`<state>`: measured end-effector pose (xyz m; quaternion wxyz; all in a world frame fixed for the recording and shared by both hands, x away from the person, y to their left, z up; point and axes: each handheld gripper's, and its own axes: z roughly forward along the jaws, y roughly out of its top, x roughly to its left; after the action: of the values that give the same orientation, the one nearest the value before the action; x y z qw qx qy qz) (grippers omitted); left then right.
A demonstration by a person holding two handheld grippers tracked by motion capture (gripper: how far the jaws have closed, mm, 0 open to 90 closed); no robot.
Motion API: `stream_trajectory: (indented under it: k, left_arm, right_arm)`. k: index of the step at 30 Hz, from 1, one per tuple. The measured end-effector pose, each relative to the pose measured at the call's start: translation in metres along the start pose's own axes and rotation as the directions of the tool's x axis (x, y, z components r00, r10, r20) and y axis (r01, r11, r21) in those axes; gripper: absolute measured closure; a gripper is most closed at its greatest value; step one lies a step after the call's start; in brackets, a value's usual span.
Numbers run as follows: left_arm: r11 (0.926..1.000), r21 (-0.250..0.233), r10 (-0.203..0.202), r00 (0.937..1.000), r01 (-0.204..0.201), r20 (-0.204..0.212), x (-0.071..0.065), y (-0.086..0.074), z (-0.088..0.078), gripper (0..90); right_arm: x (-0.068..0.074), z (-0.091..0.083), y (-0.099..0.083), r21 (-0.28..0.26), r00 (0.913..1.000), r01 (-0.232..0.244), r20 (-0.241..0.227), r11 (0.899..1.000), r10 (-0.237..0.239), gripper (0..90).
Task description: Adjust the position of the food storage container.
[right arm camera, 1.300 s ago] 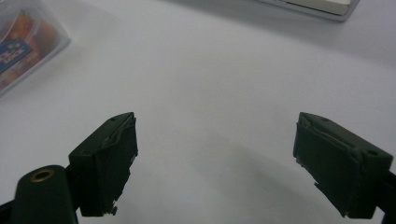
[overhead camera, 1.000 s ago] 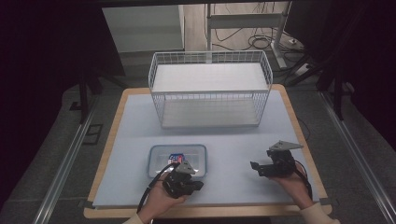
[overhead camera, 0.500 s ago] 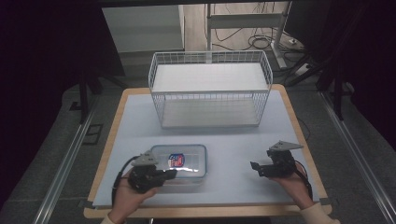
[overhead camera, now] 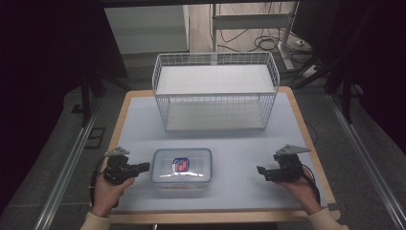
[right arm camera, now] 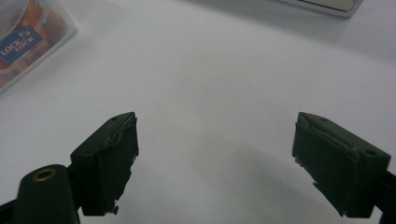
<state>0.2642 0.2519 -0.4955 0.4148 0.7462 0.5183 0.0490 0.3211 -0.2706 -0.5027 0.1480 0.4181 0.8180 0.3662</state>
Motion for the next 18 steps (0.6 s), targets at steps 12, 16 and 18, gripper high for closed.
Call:
stream_trajectory:
  k: [12,16,18]
  left_arm:
    - [0.9973,0.068,-0.030,0.9995,0.030,0.007,0.008,-0.010,0.018,89.9]
    - [0.9971,0.063,-0.045,0.9986,0.043,0.027,0.007,-0.010,0.021,89.9]
    - [0.9971,0.063,-0.045,0.9985,0.043,0.031,0.004,-0.010,0.022,90.0]
  right_arm:
    - [-0.001,-0.001,0.000,-0.003,1.0000,0.001,0.006,1.000,-0.001,14.4]
    - [-0.002,-0.001,0.000,-0.008,1.0000,0.000,0.004,1.000,0.000,14.2]
    - [-0.001,-0.001,0.000,-0.007,0.9999,0.008,0.007,1.000,-0.008,14.2]
